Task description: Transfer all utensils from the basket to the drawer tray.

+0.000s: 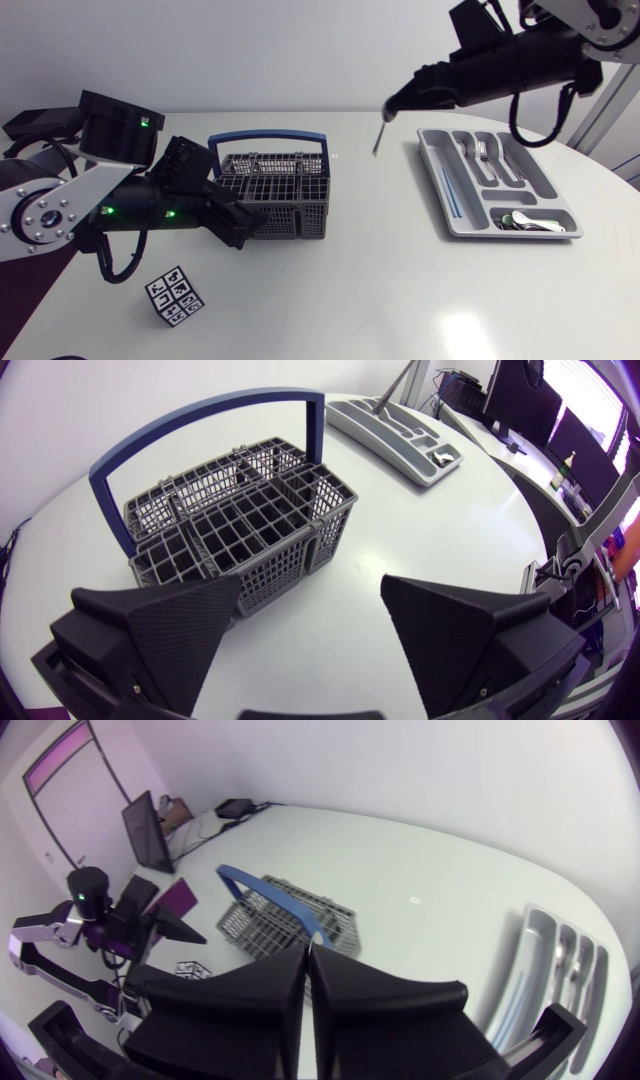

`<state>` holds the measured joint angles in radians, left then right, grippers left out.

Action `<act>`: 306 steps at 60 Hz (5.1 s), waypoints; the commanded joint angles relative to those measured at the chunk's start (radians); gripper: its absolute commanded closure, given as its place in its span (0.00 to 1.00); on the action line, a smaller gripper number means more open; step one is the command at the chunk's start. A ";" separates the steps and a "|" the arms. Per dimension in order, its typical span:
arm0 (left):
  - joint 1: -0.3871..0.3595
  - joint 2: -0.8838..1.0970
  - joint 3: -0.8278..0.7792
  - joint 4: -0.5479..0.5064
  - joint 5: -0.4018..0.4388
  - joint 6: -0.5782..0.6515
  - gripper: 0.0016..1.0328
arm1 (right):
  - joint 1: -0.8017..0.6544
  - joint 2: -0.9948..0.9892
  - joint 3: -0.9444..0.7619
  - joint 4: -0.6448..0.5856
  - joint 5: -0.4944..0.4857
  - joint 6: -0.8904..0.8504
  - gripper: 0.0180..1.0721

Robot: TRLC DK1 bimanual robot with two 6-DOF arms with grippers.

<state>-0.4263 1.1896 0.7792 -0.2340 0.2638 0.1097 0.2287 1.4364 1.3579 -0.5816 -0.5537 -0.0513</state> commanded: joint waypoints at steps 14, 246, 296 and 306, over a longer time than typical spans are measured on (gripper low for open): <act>0.004 -0.015 -0.024 -0.005 0.009 0.015 0.05 | -0.224 -0.025 -0.155 -0.034 0.285 -0.211 0.95; 0.426 -1.190 -0.779 0.234 -0.264 -0.110 0.08 | -0.229 -1.436 -1.358 0.582 0.554 0.051 0.04; 0.426 -1.190 -0.779 0.234 -0.264 -0.110 0.04 | -0.229 -1.436 -1.358 0.582 0.554 0.051 0.04; 0.426 -1.190 -0.779 0.234 -0.264 -0.110 0.04 | -0.229 -1.436 -1.358 0.582 0.554 0.051 0.04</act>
<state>-0.0074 0.0063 0.0425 0.0013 0.0013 0.0189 0.0048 0.0044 0.0200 -0.0177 0.0029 -0.0261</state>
